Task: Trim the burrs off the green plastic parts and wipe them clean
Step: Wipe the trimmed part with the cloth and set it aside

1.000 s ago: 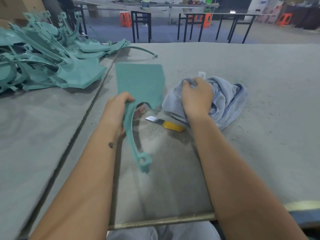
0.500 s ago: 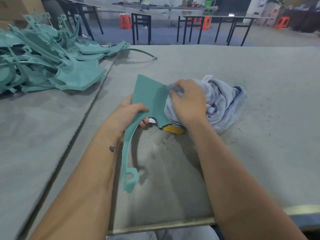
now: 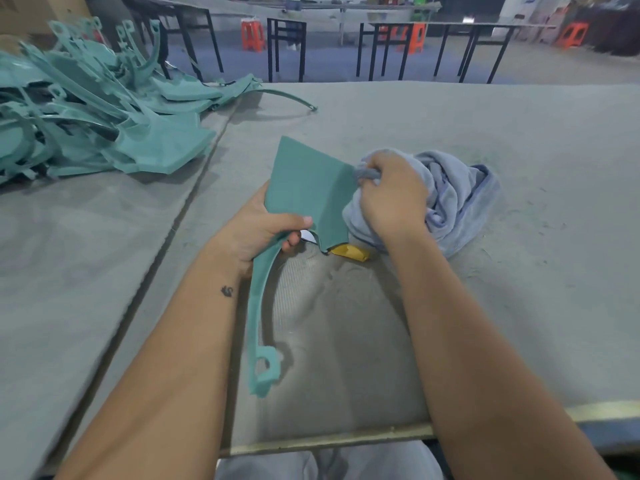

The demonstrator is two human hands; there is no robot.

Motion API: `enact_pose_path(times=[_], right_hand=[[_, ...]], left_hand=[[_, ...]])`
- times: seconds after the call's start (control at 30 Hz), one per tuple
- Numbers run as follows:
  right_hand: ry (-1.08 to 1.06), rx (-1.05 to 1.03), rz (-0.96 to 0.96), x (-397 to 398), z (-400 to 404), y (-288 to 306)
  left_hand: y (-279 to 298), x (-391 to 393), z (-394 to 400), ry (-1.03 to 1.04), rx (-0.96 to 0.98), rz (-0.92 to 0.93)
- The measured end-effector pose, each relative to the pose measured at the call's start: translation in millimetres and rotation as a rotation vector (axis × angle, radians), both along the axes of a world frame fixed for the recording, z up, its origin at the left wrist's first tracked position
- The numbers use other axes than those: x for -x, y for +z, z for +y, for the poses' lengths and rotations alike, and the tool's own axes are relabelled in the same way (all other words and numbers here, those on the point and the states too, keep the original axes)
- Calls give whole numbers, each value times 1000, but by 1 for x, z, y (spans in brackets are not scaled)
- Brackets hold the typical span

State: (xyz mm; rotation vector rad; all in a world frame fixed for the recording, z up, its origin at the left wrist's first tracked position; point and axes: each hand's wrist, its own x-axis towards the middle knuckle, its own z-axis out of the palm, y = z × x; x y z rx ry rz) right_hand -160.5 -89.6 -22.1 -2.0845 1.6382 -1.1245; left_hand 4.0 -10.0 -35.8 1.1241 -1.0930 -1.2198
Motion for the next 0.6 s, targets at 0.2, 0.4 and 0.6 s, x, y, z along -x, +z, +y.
enact_pose_path(times=[0.2,0.4,0.6], right_hand=[[-61,131,-27,-4,5,1],[23,231,-81,-11,12,10],[51,123,-243,7,8,12]], left_hand=[[-3,8,0,84,13,-89],[0,14,2,39,-12,10],[0,15,-1,37,-24,57]])
